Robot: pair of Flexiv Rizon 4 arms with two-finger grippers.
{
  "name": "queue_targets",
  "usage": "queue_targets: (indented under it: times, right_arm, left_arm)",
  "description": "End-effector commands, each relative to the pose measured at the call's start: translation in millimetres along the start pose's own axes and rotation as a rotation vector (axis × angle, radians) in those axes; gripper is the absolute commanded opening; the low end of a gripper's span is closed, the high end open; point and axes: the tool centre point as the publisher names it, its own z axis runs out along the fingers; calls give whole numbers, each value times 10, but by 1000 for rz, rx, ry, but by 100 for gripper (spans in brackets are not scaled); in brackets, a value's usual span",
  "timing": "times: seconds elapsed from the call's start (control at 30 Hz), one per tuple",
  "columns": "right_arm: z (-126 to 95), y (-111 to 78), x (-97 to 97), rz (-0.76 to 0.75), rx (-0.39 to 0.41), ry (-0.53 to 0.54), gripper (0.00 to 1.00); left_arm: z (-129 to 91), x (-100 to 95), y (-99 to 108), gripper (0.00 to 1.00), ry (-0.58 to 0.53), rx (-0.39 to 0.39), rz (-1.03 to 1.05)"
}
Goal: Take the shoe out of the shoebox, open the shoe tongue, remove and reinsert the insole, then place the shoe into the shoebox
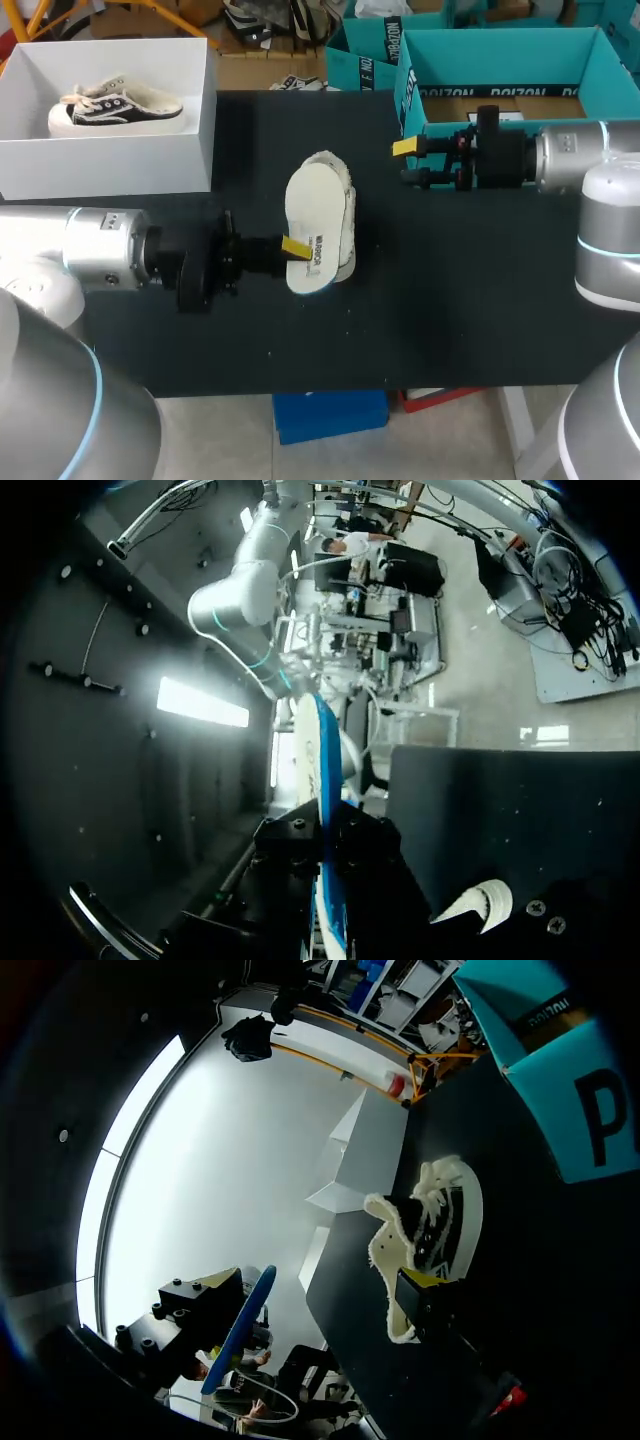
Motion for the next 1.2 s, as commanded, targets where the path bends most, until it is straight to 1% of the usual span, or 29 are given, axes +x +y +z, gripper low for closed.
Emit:
queue_targets:
  times: [0.03,0.1,0.27,0.33,0.47,0.6,0.73,0.9,0.97,1.03,1.2]
  right_arm:
    - [15,-4,-9,0,-3,-1,100]
    - [15,-4,-9,0,-3,-1,100]
    - [15,-4,-9,0,-3,-1,100]
    - [15,-4,-9,0,-3,-1,100]
    - [15,-4,-9,0,-3,-1,100]
    - [15,-4,-9,0,-3,-1,100]
    - [15,-4,-9,0,-3,-1,100]
    - [15,-4,-9,0,-3,-1,100]
    - [15,-4,-9,0,-3,-1,100]
    - [15,-4,-9,0,-3,-1,100]
    - [15,-4,-9,0,-3,-1,100]
  left_arm:
    - [-39,264,-16,0,15,3,40]
    - [-39,380,2,0,61,-2,89]
    - [-35,599,112,0,89,-9,168]
    - [-34,675,159,0,107,-23,211]
    - [-6,797,290,0,120,-24,221]
    - [41,868,454,0,137,-22,228]
    - [71,901,644,0,147,-23,232]
    - [91,900,848,0,160,-46,254]
    - [97,873,922,0,176,-64,290]
    - [96,824,996,0,165,-75,295]
    - [141,741,1120,0,164,-76,320]
